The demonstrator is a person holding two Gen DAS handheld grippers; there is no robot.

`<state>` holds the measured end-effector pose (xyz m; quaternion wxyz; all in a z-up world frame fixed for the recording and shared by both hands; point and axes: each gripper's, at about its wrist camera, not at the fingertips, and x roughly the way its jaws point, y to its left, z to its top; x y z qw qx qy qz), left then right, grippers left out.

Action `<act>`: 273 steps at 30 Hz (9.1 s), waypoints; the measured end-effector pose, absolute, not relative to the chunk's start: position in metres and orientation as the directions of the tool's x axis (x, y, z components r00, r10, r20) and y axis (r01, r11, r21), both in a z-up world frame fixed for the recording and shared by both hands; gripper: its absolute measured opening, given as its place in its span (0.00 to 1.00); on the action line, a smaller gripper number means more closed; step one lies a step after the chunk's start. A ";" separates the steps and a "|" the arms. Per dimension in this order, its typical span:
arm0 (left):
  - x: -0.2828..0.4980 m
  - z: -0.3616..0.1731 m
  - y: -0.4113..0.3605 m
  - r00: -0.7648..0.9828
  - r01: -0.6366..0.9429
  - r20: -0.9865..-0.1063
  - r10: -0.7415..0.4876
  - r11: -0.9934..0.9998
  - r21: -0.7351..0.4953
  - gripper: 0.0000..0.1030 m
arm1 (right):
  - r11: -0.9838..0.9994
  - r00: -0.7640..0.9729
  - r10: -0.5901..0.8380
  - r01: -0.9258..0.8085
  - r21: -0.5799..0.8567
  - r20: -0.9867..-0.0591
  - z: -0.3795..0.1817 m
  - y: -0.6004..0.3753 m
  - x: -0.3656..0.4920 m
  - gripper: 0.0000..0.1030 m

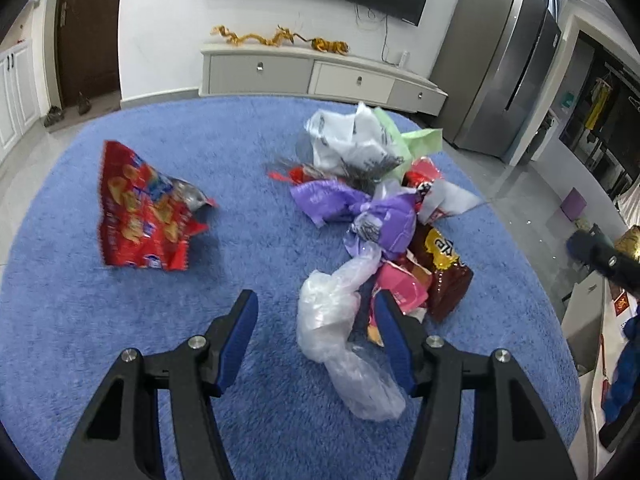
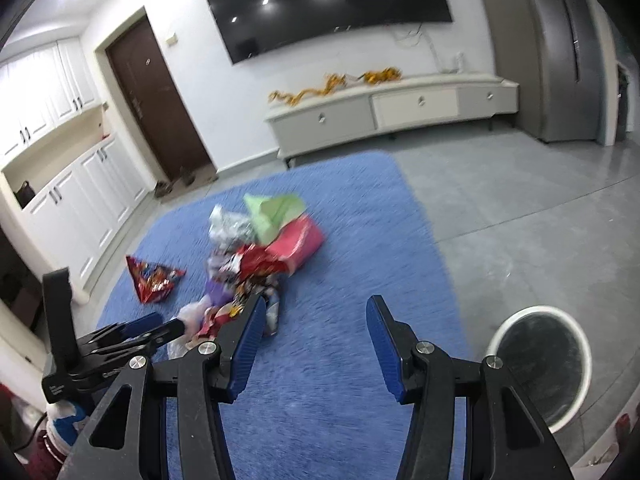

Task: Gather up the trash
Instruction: 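Move both tools back over the trash pile on the rug, then grasp the clear plastic bag with the left gripper while the right gripper grasps the brown snack bag, then carry both bags to the trash bin and open both grippers over it, then move both tools back over the trash pile on the rug, then grasp the pink wrapper with the left gripper while the right gripper grasps the green paper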

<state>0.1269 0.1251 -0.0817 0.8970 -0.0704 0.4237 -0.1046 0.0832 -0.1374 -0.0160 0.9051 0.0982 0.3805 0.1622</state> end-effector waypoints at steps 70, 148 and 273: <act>-0.016 0.018 0.024 0.810 0.255 -0.549 -0.206 0.967 0.014 0.28 | 0.902 0.695 0.402 -0.189 0.387 -0.596 0.005 -0.216 -0.041 0.21; 0.062 0.023 -0.181 0.746 0.437 -0.547 -0.380 0.899 -0.028 0.64 | 0.893 0.791 -0.067 0.320 0.318 -0.608 -0.012 -0.377 -0.030 0.47; 0.093 -0.074 0.095 0.637 0.263 -0.652 -0.411 0.911 -0.317 0.30 | 0.848 0.686 0.530 -0.449 0.282 -0.499 0.037 -0.095 0.165 0.03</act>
